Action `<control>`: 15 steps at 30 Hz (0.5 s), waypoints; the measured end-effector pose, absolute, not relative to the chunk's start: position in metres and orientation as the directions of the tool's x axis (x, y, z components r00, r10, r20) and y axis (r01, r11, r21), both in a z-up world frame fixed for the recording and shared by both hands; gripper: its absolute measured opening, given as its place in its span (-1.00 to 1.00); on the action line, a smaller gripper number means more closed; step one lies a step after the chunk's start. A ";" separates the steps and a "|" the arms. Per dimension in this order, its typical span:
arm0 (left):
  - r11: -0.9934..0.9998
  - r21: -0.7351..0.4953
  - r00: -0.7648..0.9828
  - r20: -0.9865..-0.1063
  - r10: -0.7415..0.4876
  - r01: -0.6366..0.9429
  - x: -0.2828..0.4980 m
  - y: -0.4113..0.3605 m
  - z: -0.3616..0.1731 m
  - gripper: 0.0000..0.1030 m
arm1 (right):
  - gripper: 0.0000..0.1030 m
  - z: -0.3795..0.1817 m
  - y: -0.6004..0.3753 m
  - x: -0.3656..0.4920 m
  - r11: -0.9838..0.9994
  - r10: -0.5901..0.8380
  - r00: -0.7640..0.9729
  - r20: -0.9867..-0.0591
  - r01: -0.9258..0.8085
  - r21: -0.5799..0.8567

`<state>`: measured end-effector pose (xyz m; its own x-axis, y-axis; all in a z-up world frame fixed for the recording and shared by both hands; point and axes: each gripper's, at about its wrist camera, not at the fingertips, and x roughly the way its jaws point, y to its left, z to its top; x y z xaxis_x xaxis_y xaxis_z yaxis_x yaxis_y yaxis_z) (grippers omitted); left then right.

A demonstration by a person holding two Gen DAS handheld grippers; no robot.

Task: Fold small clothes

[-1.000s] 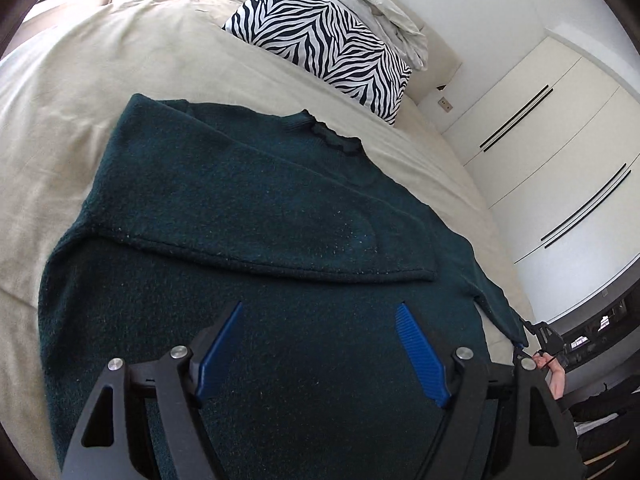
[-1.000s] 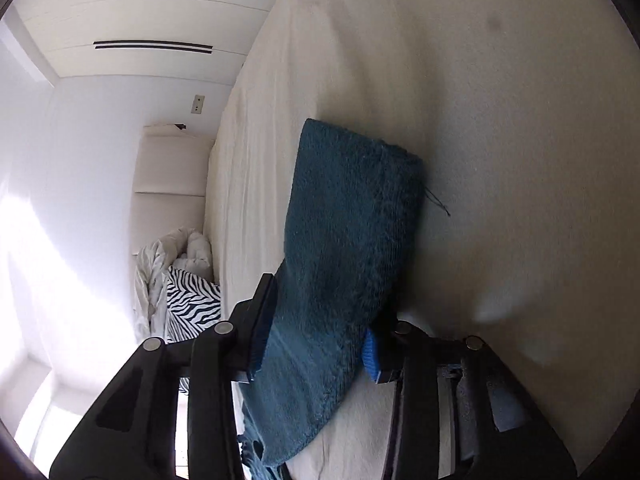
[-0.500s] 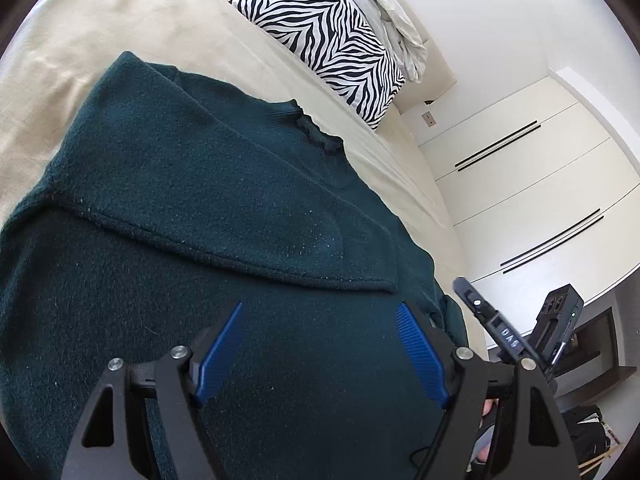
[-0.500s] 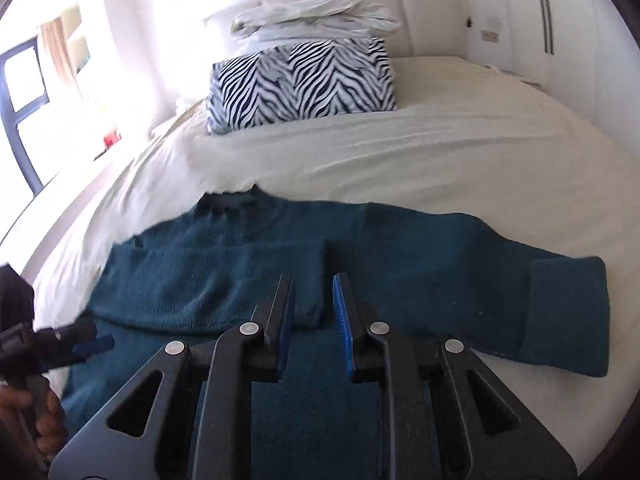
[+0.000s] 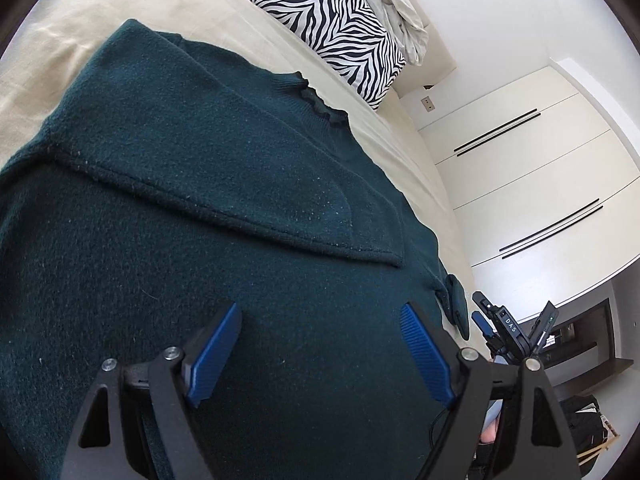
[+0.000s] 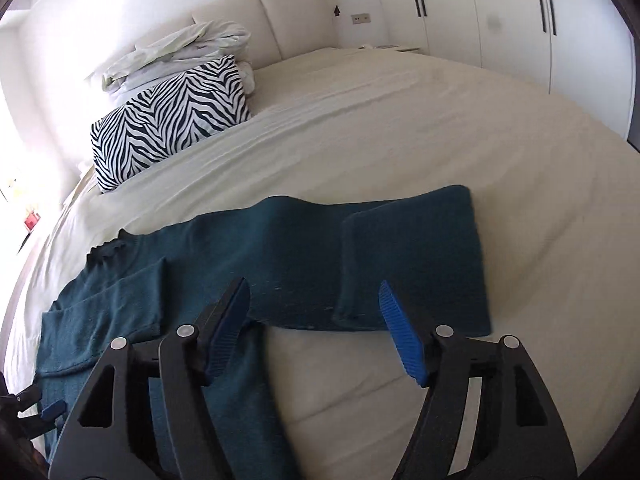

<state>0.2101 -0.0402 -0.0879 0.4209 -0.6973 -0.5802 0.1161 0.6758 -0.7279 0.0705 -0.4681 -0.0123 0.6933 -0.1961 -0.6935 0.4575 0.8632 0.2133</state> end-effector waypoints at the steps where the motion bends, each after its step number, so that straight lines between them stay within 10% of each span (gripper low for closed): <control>1: 0.678 -0.725 0.419 -0.581 -0.698 0.123 0.210 -0.044 -0.087 0.63 | 0.30 -0.013 -0.480 0.067 0.870 -0.211 0.671 -0.711 0.461 0.177; 15: 0.720 -0.655 0.389 -0.616 -0.685 0.230 0.198 -0.081 -0.074 0.63 | 0.06 -0.062 -0.483 0.087 0.934 -0.345 0.583 -0.735 0.293 -0.206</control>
<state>0.1978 -0.0810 -0.0743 0.3894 -0.6850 -0.6157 0.2297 0.7196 -0.6553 0.0870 -0.4830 -0.0619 0.5832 -0.3453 -0.7353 0.2926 0.9337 -0.2063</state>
